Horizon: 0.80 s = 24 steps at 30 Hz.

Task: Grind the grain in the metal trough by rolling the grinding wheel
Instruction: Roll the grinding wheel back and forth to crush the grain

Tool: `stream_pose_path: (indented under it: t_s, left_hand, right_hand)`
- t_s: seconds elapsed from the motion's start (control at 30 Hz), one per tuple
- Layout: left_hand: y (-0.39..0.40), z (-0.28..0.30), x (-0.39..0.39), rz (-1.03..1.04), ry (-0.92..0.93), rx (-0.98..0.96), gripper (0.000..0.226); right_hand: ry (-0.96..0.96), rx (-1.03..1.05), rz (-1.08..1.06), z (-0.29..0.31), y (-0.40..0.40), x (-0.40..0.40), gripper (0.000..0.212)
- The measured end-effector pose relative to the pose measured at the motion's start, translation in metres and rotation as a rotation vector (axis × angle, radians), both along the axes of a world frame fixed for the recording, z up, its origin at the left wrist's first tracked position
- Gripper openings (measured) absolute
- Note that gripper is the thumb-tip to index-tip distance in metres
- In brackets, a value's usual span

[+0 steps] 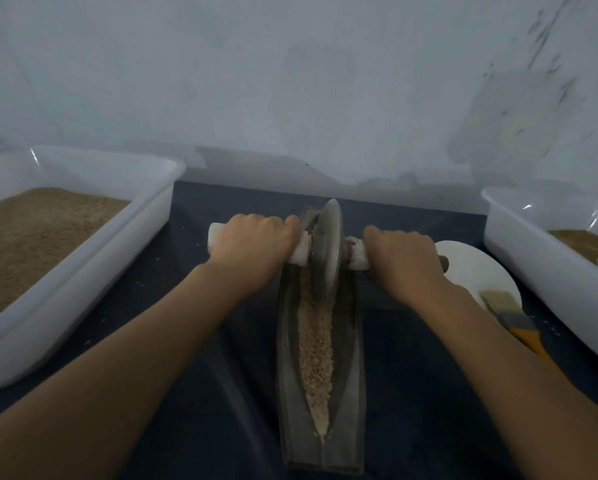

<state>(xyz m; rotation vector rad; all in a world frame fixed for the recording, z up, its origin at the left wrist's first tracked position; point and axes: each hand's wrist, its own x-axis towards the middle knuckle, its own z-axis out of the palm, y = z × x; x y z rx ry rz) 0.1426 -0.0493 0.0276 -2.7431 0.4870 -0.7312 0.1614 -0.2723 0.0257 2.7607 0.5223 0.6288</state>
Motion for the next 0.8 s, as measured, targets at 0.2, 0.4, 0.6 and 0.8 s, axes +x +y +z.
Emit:
stream_pose_path:
  t_s: [0.2, 0.4, 0.6, 0.8]
  left_hand:
    - [0.009, -0.005, -0.043, -0.047, 0.09, -0.07, 0.04]
    - [0.017, -0.012, -0.091, -0.163, 0.029, -0.106, 0.053]
    - [0.009, -0.011, -0.043, -0.048, -0.037, -0.046, 0.039]
    - [0.008, -0.008, 0.004, 0.001, -0.035, -0.025, 0.04]
  right_hand:
    - [0.06, -0.049, 0.03, 0.009, 0.0, -0.053, 0.032]
    - [0.029, -0.184, 0.035, 0.011, -0.005, -0.095, 0.047]
    - [0.016, -0.091, 0.026, 0.006, 0.001, -0.042, 0.047]
    - [0.016, 0.005, 0.009, 0.008, 0.004, -0.004, 0.042]
